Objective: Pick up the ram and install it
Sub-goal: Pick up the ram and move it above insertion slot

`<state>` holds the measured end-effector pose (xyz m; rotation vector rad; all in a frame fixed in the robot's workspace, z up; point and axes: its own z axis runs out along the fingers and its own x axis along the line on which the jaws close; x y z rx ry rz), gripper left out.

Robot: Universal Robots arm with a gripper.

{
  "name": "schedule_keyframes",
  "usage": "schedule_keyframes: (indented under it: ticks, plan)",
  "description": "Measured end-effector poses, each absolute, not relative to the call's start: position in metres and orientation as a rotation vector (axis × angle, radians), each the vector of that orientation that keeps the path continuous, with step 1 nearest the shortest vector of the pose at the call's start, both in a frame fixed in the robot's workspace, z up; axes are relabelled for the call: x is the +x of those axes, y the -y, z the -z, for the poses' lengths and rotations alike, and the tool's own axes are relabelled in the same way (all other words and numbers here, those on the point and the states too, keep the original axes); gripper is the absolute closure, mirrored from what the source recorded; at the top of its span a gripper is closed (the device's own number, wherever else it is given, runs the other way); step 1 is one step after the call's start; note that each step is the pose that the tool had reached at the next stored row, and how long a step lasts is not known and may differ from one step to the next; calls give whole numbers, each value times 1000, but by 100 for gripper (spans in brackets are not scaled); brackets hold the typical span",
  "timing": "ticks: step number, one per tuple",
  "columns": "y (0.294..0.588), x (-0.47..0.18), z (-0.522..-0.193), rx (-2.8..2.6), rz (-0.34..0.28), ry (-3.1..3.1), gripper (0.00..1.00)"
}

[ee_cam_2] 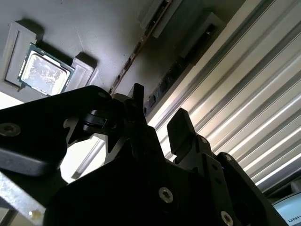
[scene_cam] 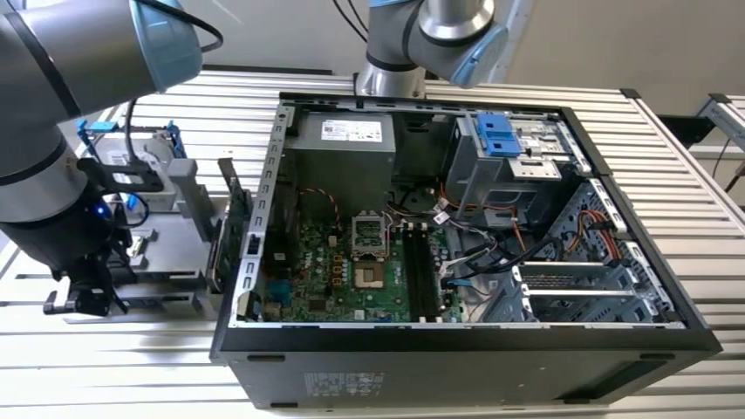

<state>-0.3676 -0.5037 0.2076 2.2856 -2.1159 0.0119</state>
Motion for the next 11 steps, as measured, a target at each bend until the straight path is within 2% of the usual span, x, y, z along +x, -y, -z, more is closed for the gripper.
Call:
schedule_keyframes:
  ticks: [11]
  plan:
    - [506,-368,-200,2286,-12,2116,0]
